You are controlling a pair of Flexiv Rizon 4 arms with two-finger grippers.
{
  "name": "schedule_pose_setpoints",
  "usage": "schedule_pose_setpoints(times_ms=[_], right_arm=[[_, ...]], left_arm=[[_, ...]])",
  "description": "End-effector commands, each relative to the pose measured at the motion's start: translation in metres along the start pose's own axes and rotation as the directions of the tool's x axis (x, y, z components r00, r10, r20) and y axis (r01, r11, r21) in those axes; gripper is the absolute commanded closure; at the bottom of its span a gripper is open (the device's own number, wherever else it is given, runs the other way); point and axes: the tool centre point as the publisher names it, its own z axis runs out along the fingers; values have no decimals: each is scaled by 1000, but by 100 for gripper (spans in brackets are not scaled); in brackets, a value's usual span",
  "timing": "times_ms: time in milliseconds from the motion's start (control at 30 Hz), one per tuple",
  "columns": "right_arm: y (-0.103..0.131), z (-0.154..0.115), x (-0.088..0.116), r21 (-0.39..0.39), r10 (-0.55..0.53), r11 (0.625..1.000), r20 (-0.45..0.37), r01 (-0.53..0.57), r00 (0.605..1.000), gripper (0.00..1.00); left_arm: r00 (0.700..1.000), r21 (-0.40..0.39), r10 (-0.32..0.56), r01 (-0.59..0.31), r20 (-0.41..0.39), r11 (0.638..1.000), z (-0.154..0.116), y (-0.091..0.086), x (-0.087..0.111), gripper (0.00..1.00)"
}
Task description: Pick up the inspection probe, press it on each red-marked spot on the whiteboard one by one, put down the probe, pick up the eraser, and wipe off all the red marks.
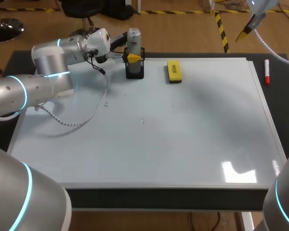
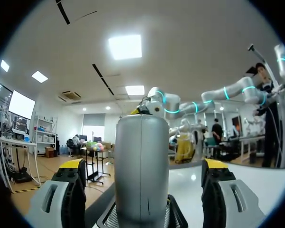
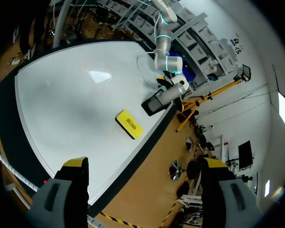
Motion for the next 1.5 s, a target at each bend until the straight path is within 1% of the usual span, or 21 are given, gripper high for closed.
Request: schedule_pose_setpoints(times_ms=[33,200,400,467,567,633,700,800,867,1000,1067,1167,1233,1500], right_arm=[[0,-1,0,2,-2,1000,-4,2,1000,0],[0,-1,0,2,-2,1000,-4,2,1000,0],[0,-1,0,2,-2,1000,-4,2,1000,0],[0,-1,0,2,-2,1000,-4,2,1000,0],[0,-1,0,2,-2,1000,-4,2,1000,0],[0,-1,0,2,-2,1000,-4,2,1000,0],[0,-1,0,2,-2,1000,-4,2,1000,0],[0,-1,0,2,-2,1000,-4,2,1000,0],[0,-1,0,2,-2,1000,-4,2,1000,0],[0,-1,0,2,-2,1000,-4,2,1000,0],[0,-1,0,2,-2,1000,-4,2,1000,0],[0,-1,0,2,-2,1000,-4,2,1000,0],[0,-1,0,2,-2,1000,-4,2,1000,0],[0,-1,0,2,-2,1000,-4,2,1000,0]], left_arm=[[1000,-11,5,-5,10,1000,1,-7,4,0],[1000,-33,12,-11,19,999,1,-15,4,0],[999,-70,30,-27,41,997,-3,-32,3,0],[998,-94,44,-39,50,995,-5,-37,4,0],[996,-104,65,-58,63,993,-11,-46,4,0],[994,-140,87,-77,73,987,-14,-50,5,0],[993,-150,90,-77,82,986,-19,-54,5,0],[989,-187,106,-85,103,979,-26,-60,7,0],[987,-195,110,-87,113,977,-31,-64,8,0],[982,-234,120,-85,142,968,-43,-69,11,0],[980,-238,128,-90,151,967,-49,-71,13,0],[973,-286,152,-98,175,953,-58,-73,18,0],[969,-299,153,-90,195,950,-64,-75,21,0],[942,-348,209,-109,263,931,-88,-86,36,0]])
